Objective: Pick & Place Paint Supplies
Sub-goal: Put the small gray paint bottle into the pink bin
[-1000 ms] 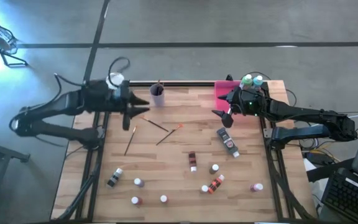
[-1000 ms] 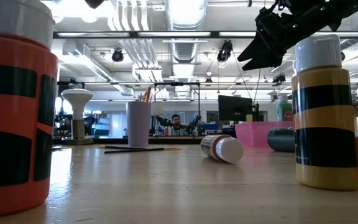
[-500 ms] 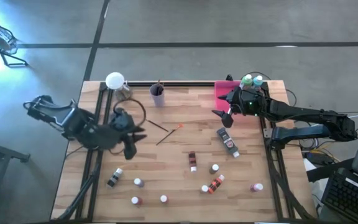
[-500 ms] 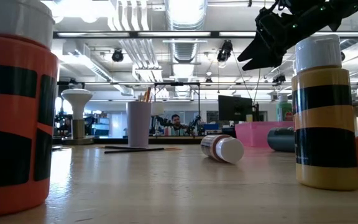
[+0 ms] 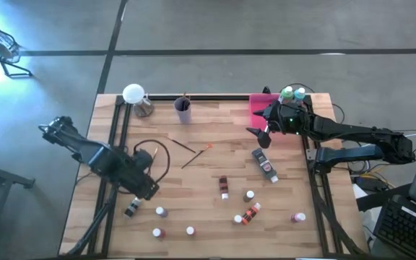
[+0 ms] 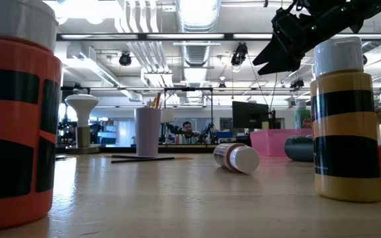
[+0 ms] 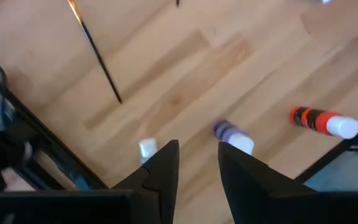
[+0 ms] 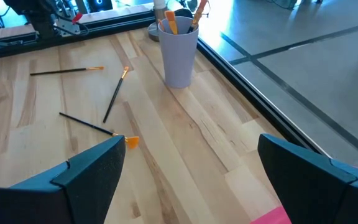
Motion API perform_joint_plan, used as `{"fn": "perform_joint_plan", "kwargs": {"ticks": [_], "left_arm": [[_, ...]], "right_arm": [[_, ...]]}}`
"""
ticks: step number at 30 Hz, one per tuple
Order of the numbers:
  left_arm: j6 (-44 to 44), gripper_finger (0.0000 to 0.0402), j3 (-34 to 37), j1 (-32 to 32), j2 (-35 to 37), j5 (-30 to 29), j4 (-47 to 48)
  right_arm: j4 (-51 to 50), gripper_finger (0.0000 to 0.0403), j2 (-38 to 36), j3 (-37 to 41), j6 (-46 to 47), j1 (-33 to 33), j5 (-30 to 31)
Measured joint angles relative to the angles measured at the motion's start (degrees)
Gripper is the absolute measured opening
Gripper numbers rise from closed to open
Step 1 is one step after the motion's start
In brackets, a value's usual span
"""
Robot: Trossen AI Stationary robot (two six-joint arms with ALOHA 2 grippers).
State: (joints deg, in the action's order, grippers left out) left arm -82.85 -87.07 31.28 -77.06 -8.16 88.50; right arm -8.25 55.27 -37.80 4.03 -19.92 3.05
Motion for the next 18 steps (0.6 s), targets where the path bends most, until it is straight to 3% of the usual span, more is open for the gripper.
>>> {"fn": "perform_joint_plan", "kwargs": {"ticks": [14, 18], "left_arm": [[-13.0, 0.0117, 10.1, 6.5, 0.0, 9.2, -0.7], [-15.1, 0.0117, 14.2, 6.8, 0.0, 14.3, -3.0]], "right_arm": [[0.0, 0.0363, 0.0, 0.0, 0.0, 0.0, 0.0], [0.0, 0.0363, 0.0, 0.0, 0.0, 0.0, 0.0]]}}
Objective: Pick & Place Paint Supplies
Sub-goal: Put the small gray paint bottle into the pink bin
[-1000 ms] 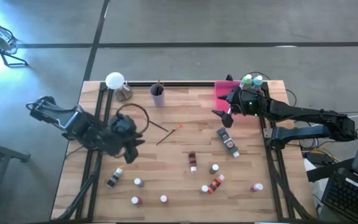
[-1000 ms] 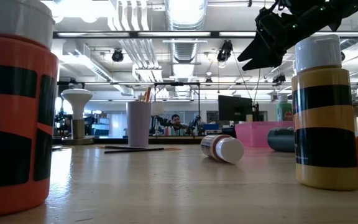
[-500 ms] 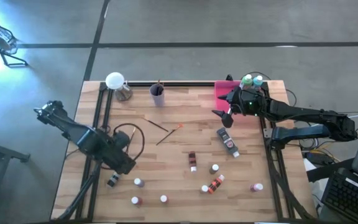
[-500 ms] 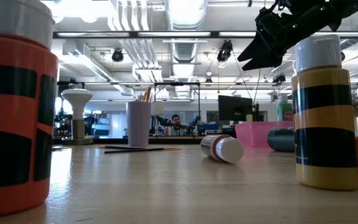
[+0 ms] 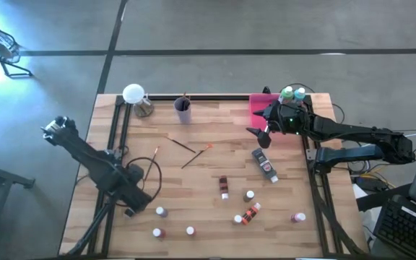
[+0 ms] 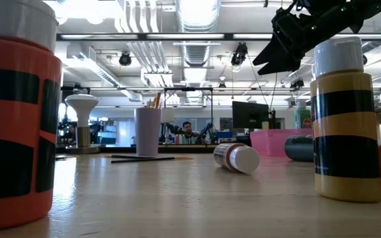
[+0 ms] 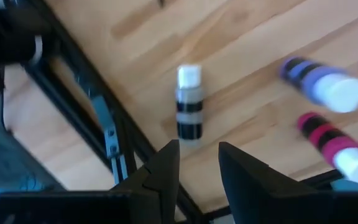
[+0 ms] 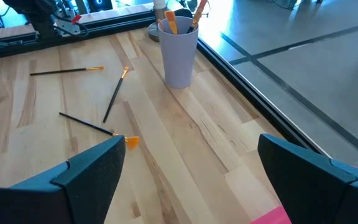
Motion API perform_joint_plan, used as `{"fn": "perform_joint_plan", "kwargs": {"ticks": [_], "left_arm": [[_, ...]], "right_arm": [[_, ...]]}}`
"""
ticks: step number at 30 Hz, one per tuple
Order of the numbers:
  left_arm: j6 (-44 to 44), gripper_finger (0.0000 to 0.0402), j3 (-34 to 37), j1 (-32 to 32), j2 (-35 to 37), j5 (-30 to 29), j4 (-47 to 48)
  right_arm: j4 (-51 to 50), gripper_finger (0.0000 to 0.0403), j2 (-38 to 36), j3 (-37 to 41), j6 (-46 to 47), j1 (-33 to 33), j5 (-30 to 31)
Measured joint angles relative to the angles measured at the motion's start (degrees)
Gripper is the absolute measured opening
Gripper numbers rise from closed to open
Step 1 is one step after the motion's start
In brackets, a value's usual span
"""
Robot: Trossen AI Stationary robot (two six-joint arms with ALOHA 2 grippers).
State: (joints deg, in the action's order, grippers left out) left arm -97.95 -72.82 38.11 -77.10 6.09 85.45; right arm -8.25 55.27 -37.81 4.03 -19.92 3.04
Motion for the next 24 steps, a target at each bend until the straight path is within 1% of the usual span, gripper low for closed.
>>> {"fn": "perform_joint_plan", "kwargs": {"ticks": [2, 5, 10, 14, 19, 24], "left_arm": [[-1.4, 0.0118, 2.3, 0.0, 0.0, 2.3, -1.5], [-1.6, 0.0126, 5.2, 0.0, 0.0, 4.0, -3.4], [-1.6, 0.0164, 9.1, 0.0, 0.0, 4.3, -5.5], [-1.7, 0.0191, 11.7, 0.0, 0.0, 5.4, -9.7], [-2.3, 0.0196, 15.2, 0.2, 0.1, 5.4, -16.4], [-2.6, 0.0195, 18.1, 0.3, 0.1, 5.3, -19.0]], "right_arm": [[0.0, 0.0363, 0.0, 0.0, 0.0, 0.0, 0.0], [0.0, 0.0363, 0.0, 0.0, 0.0, 0.0, 0.0], [0.0, 0.0363, 0.0, 0.0, 0.0, 0.0, 0.0], [0.0, 0.0363, 0.0, 0.0, 0.0, 0.0, 0.0], [0.0, 0.0363, 0.0, 0.0, 0.0, 0.0, 0.0], [0.0, 0.0363, 0.0, 0.0, 0.0, 0.0, 0.0]]}}
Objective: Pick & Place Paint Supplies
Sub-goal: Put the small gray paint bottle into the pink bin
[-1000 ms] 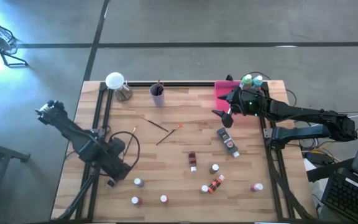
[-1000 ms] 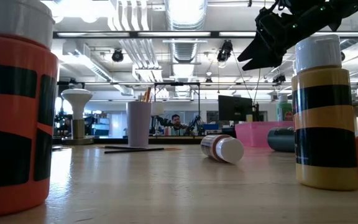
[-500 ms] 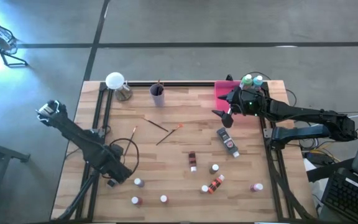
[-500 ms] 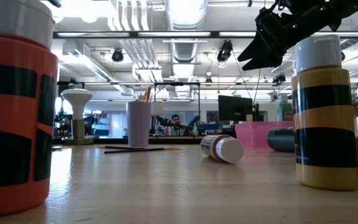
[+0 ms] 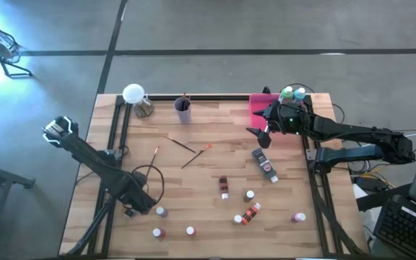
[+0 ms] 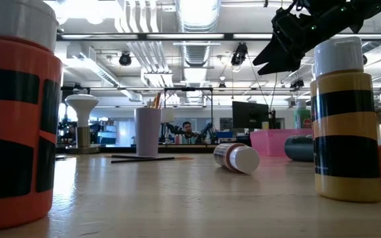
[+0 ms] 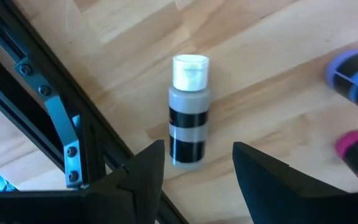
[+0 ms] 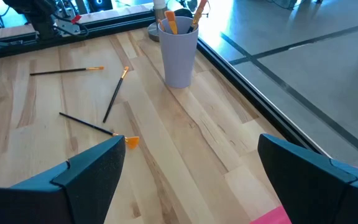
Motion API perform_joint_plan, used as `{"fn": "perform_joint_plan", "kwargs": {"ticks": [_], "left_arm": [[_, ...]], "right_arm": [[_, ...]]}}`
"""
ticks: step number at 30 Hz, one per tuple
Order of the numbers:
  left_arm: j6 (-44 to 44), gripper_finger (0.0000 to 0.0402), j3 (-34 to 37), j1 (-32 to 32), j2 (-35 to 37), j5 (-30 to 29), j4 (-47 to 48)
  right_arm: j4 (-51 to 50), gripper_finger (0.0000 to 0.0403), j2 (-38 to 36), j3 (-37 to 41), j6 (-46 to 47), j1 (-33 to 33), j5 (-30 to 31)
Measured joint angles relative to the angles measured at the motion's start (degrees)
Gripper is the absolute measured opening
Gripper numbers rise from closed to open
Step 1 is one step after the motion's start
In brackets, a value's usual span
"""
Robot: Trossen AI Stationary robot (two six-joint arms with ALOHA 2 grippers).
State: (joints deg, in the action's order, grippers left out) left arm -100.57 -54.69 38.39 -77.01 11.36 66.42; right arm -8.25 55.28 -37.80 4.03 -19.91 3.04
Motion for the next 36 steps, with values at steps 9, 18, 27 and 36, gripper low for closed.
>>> {"fn": "perform_joint_plan", "kwargs": {"ticks": [9, 18, 27, 36], "left_arm": [[0.0, 0.0194, 3.8, 0.3, 0.0, -3.1, -3.0], [-0.2, 0.0193, 8.5, 1.1, 0.0, -3.3, -11.1], [-1.7, 0.0193, 11.5, 1.5, 0.0, -1.5, -13.8], [-2.8, 0.0193, 14.8, 2.0, 0.0, -1.2, -20.0]], "right_arm": [[0.0, 0.0363, 0.0, 0.0, 0.0, 0.0, 0.0], [0.0, 0.0363, 0.0, 0.0, 0.0, 0.0, 0.0], [0.0, 0.0363, 0.0, 0.0, 0.0, 0.0, 0.0], [0.0, 0.0363, 0.0, 0.0, 0.0, 0.0, 0.0]]}}
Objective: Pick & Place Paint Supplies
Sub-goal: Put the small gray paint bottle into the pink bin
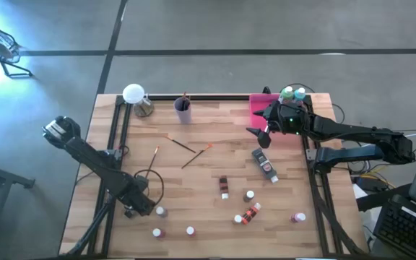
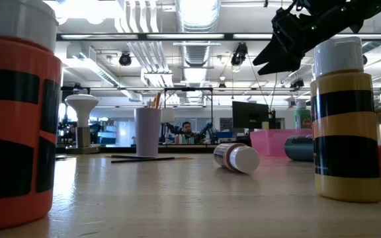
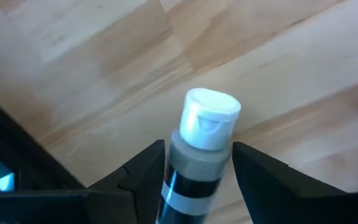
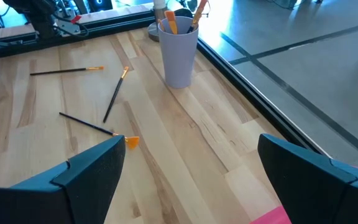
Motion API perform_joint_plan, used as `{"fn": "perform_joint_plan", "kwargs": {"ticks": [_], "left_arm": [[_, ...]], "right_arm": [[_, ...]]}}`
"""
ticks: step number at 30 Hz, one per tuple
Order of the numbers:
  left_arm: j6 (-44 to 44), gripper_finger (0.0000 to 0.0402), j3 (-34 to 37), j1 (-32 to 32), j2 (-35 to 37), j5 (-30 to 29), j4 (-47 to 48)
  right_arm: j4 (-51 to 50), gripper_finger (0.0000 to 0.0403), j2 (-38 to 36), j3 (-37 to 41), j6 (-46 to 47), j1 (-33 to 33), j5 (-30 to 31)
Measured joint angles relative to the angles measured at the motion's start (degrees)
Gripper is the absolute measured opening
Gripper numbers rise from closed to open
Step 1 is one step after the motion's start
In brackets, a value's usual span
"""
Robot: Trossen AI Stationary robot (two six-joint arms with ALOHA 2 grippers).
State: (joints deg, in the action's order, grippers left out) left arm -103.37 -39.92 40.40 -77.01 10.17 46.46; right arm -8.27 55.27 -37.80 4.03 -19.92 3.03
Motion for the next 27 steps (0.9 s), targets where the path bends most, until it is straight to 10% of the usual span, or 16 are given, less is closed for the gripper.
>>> {"fn": "perform_joint_plan", "kwargs": {"ticks": [27], "left_arm": [[0.0, 0.0193, 5.0, 1.6, 0.0, 0.7, -6.1]], "right_arm": [[0.0, 0.0363, 0.0, 0.0, 0.0, 0.0, 0.0]]}}
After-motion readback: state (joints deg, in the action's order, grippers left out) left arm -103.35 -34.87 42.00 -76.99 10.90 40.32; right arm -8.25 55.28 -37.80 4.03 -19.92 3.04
